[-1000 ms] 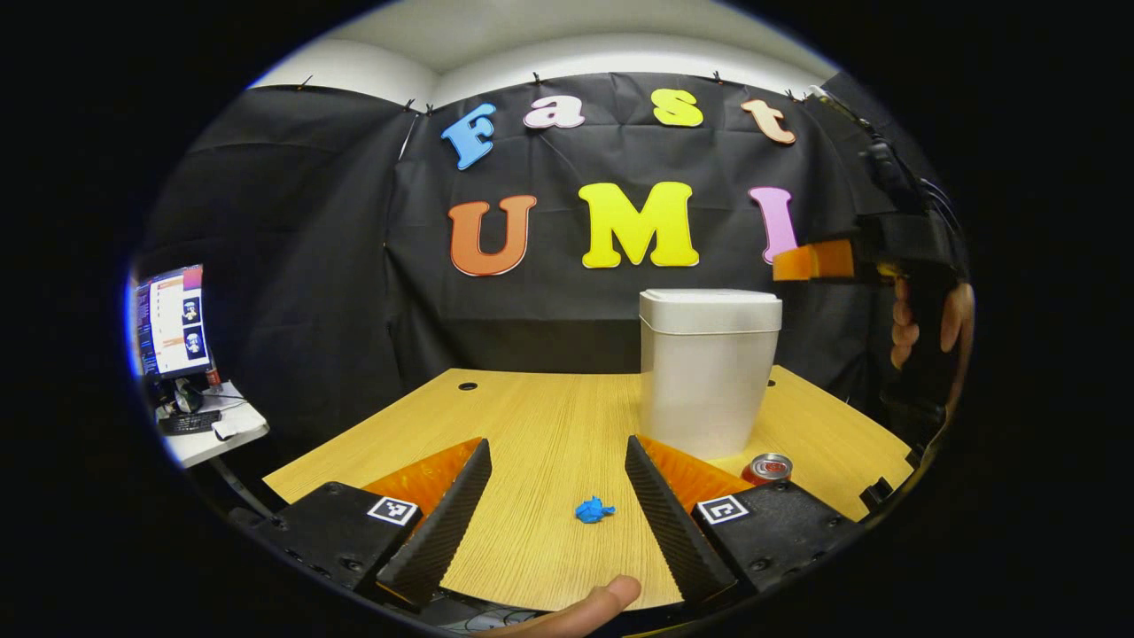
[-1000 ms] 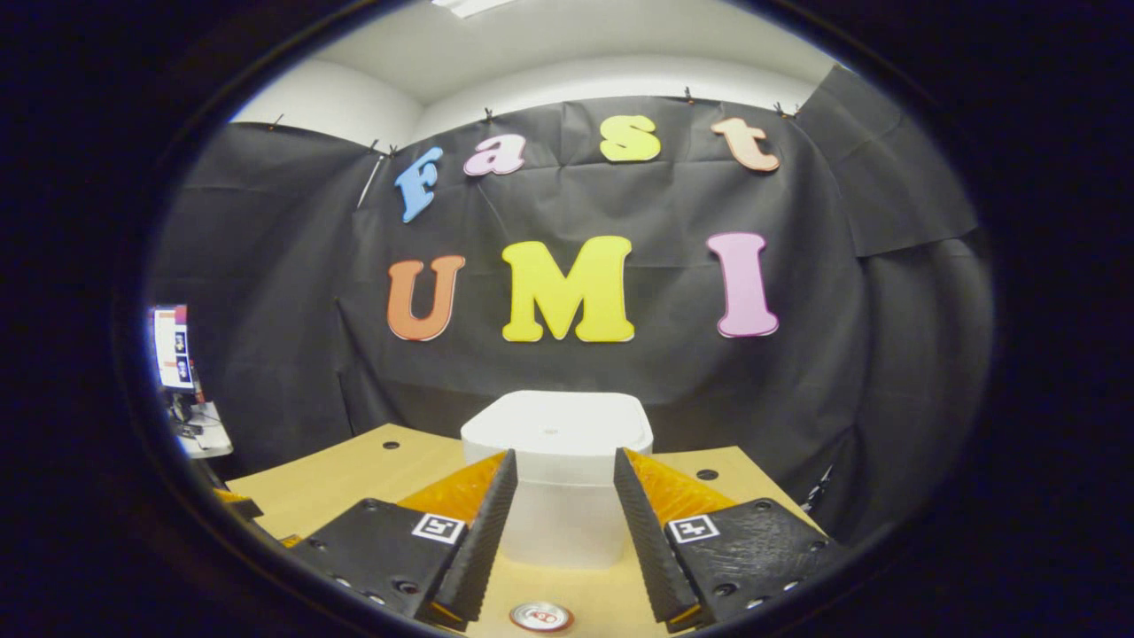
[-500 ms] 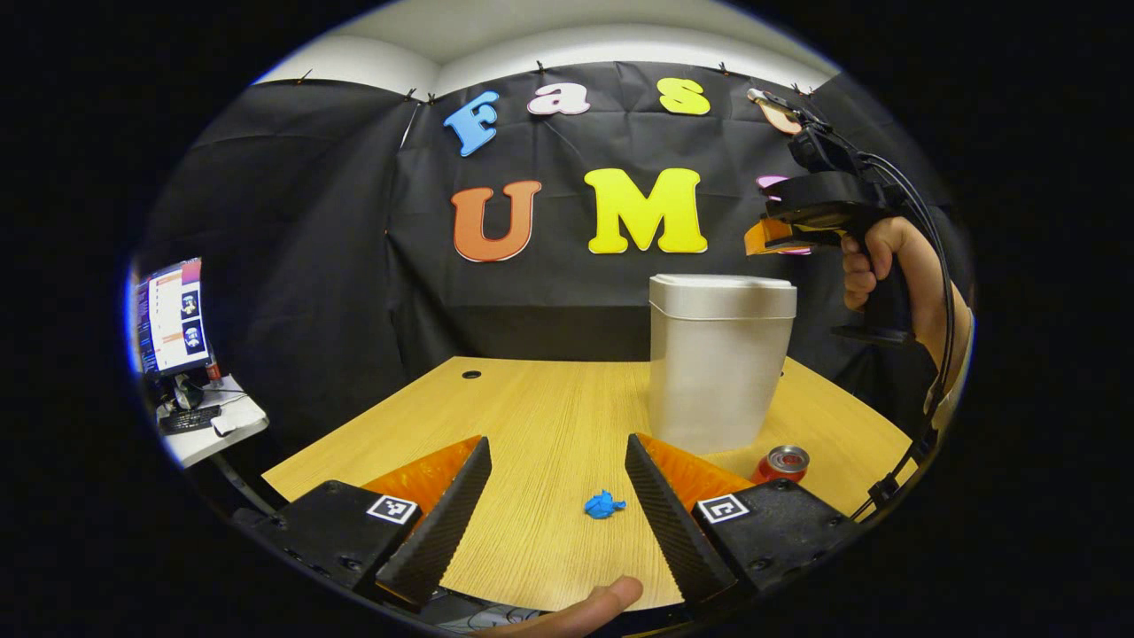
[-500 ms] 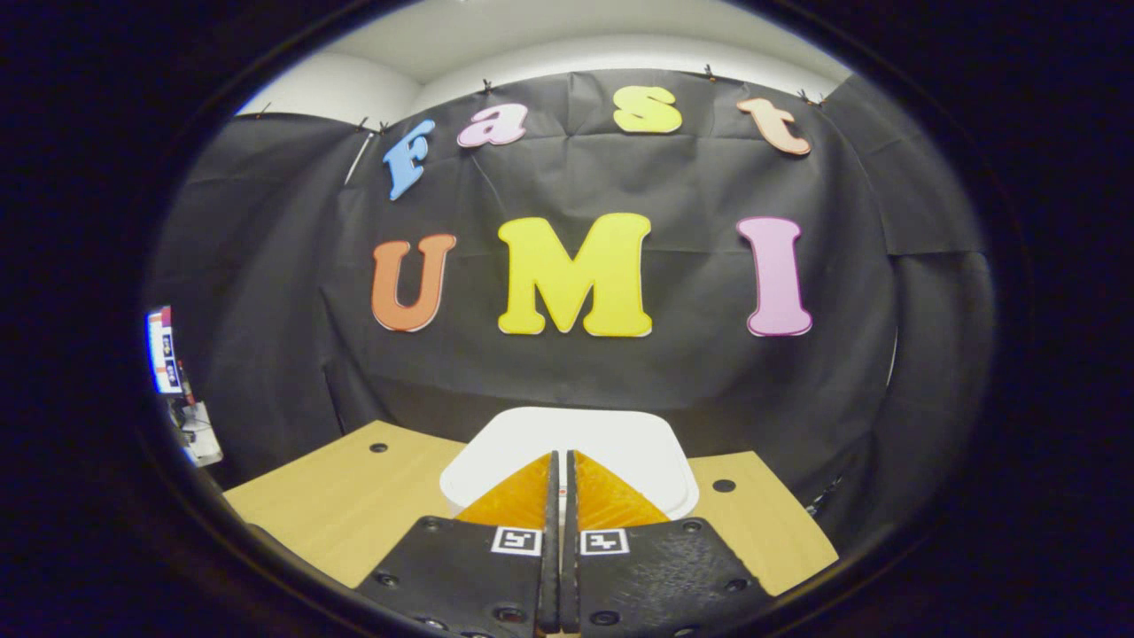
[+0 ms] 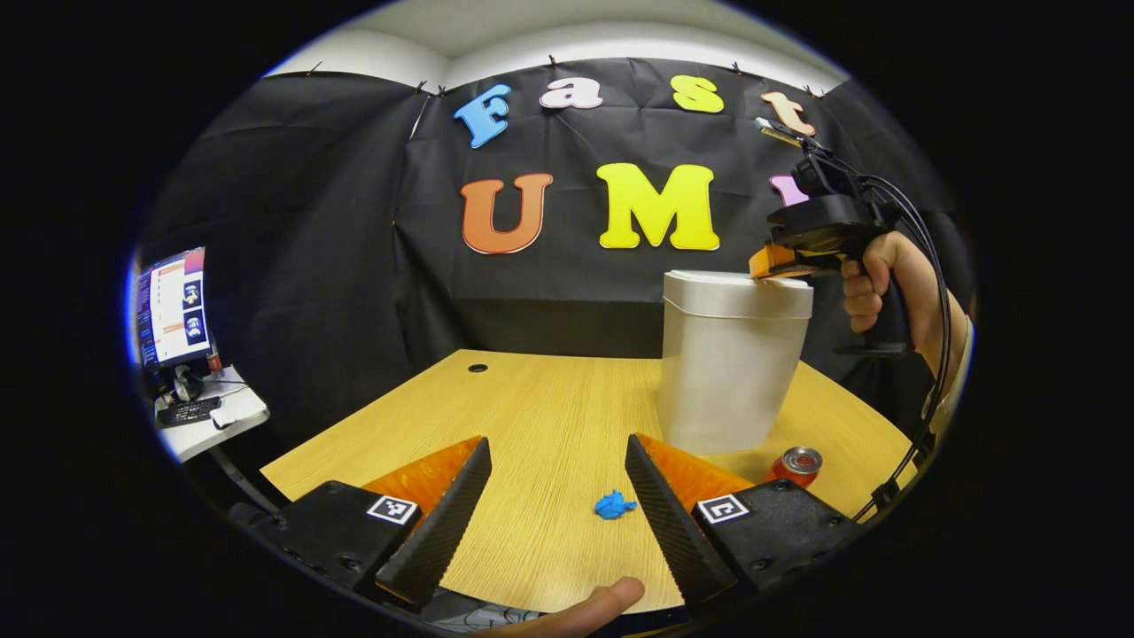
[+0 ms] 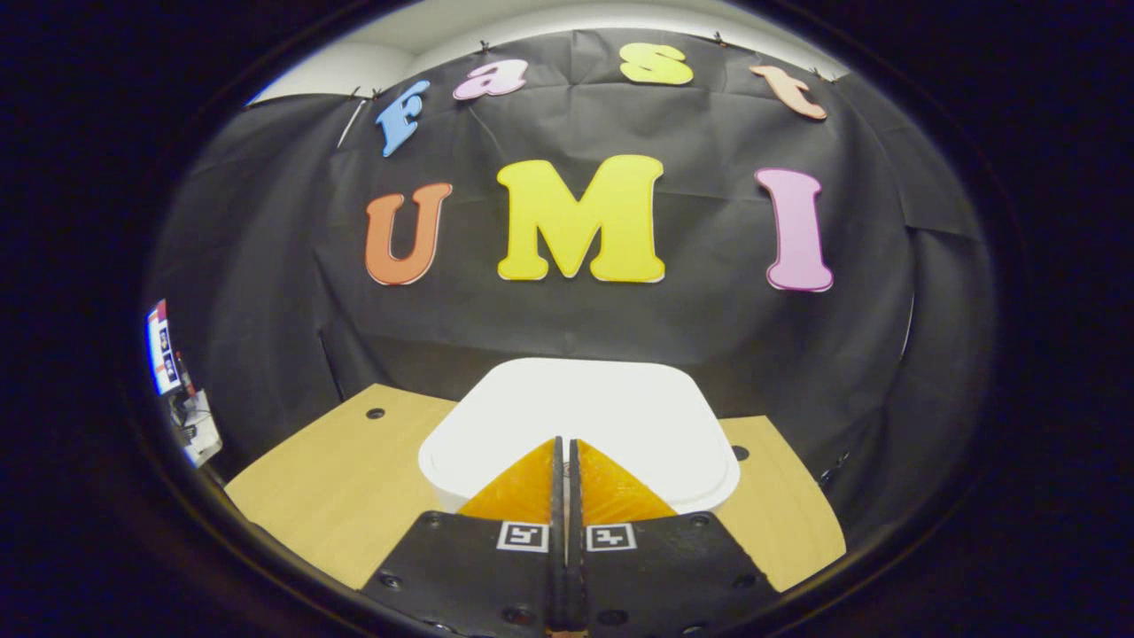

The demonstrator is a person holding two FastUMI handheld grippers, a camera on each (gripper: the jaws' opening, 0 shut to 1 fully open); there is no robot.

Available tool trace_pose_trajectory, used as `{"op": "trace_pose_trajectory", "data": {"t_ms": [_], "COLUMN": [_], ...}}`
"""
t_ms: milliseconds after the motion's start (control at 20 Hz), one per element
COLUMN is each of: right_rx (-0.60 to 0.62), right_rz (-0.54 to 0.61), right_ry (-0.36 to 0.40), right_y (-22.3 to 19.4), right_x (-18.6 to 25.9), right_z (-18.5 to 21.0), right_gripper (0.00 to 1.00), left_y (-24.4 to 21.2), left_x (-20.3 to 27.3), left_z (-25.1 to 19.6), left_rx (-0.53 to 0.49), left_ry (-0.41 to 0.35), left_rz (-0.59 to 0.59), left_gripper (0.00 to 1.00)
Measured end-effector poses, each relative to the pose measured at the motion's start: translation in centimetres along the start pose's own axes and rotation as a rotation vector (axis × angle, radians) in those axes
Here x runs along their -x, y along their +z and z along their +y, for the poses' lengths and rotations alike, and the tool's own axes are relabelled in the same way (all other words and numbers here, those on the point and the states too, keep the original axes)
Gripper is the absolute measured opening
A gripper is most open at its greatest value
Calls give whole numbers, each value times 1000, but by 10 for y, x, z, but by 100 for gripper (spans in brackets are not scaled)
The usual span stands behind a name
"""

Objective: Press the lid of the desktop garbage bin to open it, pick up the crumpled paper on the desktop and throw it into the bin, then pick up the pop can on the desktop and drop it into the bin, and finally close the garbage bin lid.

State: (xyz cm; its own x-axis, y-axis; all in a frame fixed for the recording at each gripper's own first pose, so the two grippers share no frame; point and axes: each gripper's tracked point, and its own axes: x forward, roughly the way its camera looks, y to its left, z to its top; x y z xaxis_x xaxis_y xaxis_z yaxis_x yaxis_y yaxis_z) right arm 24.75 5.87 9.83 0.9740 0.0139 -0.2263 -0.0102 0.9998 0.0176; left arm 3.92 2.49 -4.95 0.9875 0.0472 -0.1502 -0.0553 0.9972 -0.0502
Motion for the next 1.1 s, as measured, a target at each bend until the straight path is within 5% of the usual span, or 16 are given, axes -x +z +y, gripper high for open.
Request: {"op": "trace_pose_trajectory", "data": {"t_ms": [650,700,850,1050,1100], "right_rx": [-23,-19,-16,13,26], "right_rz": [-233,-244,-268,-274,-284], "right_ry": [67,68,21,17,4], "right_y": [4,1,-9,-25,-29], "right_x": [86,93,110,127,133], "right_z": [6,6,-4,-9,-14], "right_gripper": [3,9,68,98,97], "left_y": [-18,-19,-28,-41,-46], "left_x": [-17,-19,-25,-35,-39], "left_z": [-4,-6,-13,-23,-25], "left_rx": [13,12,23,21,16], "left_ry": [-33,-39,-69,-116,-127], "left_rz": [51,56,84,110,121], "left_gripper": [99,99,99,99,99]}}
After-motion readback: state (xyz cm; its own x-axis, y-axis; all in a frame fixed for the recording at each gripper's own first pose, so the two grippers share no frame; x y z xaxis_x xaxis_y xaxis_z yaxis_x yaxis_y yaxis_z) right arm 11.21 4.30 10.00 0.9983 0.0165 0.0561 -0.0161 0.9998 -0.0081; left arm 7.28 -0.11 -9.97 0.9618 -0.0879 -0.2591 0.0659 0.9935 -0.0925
